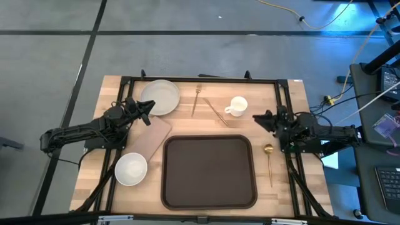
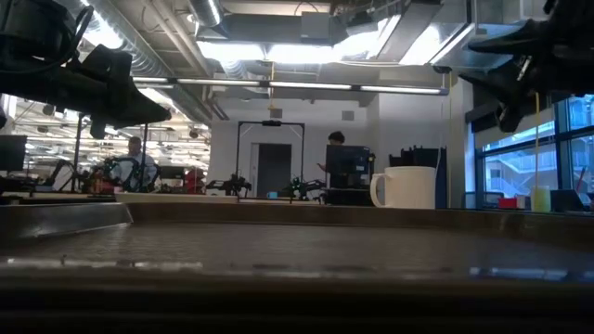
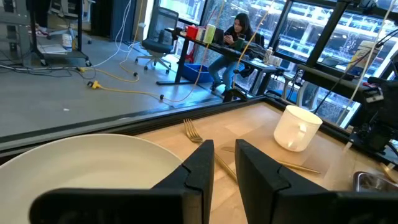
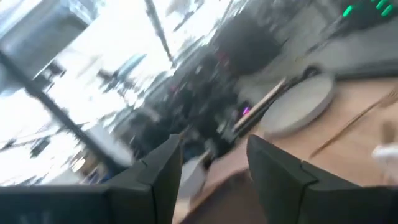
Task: Set up tray
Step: Put the white mug on the black serving tray
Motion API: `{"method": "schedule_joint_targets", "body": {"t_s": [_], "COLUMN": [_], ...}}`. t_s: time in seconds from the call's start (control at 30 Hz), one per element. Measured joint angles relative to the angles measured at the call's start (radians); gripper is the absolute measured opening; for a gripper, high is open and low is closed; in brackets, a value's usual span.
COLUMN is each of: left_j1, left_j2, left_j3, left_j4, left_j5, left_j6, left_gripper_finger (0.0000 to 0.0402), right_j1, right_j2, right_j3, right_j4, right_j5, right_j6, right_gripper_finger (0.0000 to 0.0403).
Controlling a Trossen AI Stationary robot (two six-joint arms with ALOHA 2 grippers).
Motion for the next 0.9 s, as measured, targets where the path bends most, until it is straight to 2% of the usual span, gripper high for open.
{"method": "schedule_joint_targets", "body": {"t_s": [0.1,0.2,0.33,0.5,0.6,0.77,0.9], "left_j1": [0.000,0.000,0.000,0.000,0.000,0.000,0.000], "left_j2": [0.000,0.000,0.000,0.000,0.000,0.000,0.000], "left_j3": [0.000,0.000,0.000,0.000,0.000,0.000,0.000], "left_j4": [0.000,0.000,0.000,0.009,0.009,0.008,0.008], "left_j5": [0.000,0.000,0.000,-0.002,-0.002,-0.002,-0.002], "left_j6": [0.000,0.000,0.000,0.000,0.000,0.000,0.000], "left_gripper_finger": [0.0059,0.0059,0.0059,0.0059,0.0059,0.0059,0.0059], "right_j1": [0.000,-0.001,-0.023,-0.094,-0.167,-0.314,-0.422], "right_j2": [0.013,0.065,0.199,0.458,0.639,0.922,1.095], "right_j3": [0.028,0.102,0.278,0.564,0.716,0.909,0.997], "right_j4": [0.006,-0.017,-0.200,-0.645,-0.846,-1.025,-1.030], "right_j5": [0.063,0.069,0.114,0.173,0.176,0.157,0.033], "right_j6": [-0.009,-0.066,-0.085,0.082,0.094,0.047,-0.088], "right_gripper_finger": [0.0181,0.0181,0.0181,0.0181,0.0181,0.0181,0.0181]}}
